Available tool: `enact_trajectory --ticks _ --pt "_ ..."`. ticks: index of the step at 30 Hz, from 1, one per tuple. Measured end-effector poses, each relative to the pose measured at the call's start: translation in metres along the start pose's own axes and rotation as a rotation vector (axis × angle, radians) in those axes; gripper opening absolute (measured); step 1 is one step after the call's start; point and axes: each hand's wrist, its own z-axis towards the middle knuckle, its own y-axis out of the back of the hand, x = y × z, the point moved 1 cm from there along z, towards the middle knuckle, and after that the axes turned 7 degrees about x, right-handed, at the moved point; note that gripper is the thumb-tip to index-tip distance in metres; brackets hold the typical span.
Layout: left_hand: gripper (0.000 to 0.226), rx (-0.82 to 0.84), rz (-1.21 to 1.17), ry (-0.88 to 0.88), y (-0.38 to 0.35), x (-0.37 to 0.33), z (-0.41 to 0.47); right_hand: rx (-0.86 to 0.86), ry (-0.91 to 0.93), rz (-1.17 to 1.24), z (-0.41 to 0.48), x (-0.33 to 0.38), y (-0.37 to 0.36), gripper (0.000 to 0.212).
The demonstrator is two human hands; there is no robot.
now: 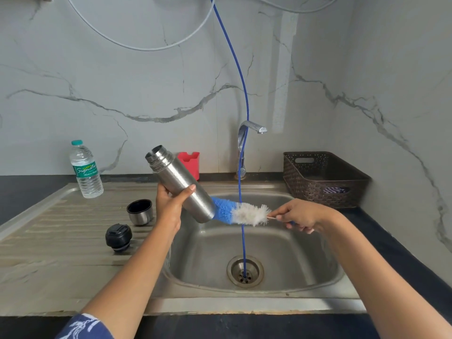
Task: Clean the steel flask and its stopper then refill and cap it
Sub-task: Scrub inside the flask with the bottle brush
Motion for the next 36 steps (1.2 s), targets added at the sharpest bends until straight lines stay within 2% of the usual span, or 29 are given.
enact_trajectory --ticks 5,12,16,21,24,28,36 --pt "0.072 -0.072 0.047 -0.028 0.009 -0.011 0.001 0.135 -0.041 0.076 -0.015 -0.018 0.011 0.027" --pt "0.055 -0.076 0.200 -0.111 0.023 -0.072 0.016 0.109 0.024 0.231 -0.009 -0.019 0.009 0.028" --pt "0.060 -0.109 0.343 -0.140 0.043 -0.118 0.022 0.006 0.042 0.220 0.005 -0.014 -0.006 0.028" --pt "0.069 -0.136 0.455 -0.155 0.076 -0.146 0.020 -0.023 0.092 0.250 0.009 -0.002 -0.018 0.026" --pt "0.075 -0.160 0.770 -0.206 0.093 -0.161 0.017 -0.049 0.099 0.254 0.009 -0.004 -0.023 0.026" --pt "0.084 -0.076 1.280 -0.381 0.112 -0.178 0.019 -0.086 0.090 0.258 0.014 -0.013 -0.023 0.025" --pt "0.081 0.281 2.054 -0.661 0.117 -0.181 0.023 -0.183 0.073 0.266 0.021 -0.027 -0.019 0.025"
